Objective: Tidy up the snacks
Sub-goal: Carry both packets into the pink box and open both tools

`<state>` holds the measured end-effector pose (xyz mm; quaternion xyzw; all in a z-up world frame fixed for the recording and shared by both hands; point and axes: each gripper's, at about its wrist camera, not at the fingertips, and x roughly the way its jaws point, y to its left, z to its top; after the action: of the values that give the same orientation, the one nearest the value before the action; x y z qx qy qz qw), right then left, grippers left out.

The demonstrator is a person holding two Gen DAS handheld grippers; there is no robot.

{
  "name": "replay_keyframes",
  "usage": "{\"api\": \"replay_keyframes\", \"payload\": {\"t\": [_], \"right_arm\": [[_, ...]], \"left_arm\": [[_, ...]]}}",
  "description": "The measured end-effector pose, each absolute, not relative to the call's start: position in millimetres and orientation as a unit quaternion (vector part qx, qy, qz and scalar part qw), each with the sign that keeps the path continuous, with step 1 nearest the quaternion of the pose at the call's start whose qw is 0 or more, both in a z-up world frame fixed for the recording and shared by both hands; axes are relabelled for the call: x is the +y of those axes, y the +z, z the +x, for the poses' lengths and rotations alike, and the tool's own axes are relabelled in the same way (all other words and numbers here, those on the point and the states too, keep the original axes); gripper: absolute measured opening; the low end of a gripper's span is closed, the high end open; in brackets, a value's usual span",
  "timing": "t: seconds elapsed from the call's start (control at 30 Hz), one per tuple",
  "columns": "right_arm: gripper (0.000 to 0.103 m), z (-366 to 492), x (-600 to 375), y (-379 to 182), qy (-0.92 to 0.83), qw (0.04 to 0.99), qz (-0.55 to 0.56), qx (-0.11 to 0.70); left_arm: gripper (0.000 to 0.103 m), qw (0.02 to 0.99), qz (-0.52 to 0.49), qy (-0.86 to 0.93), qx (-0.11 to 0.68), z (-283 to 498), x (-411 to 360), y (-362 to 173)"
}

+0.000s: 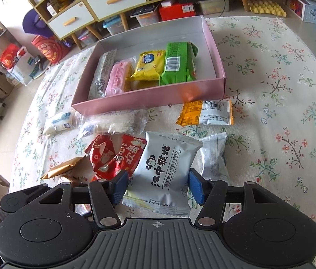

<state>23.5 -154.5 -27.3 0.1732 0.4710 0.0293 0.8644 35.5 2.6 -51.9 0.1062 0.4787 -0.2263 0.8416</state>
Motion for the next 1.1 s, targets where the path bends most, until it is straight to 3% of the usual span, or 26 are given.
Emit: {"api": "replay_keyframes", "payload": {"t": [0.5, 1.1], "right_arm": [[0.058, 30, -160, -10, 0.033, 0.874, 0.199, 0.443], [0.058, 91, -182, -3, 0.033, 0.887, 0.262, 0.379]], "left_arm": [[0.036, 0.859, 0.013, -0.247, 0.449, 38, 29, -3], [0.036, 0.901, -0.093, -0.178, 0.385, 115, 35, 15]]}}
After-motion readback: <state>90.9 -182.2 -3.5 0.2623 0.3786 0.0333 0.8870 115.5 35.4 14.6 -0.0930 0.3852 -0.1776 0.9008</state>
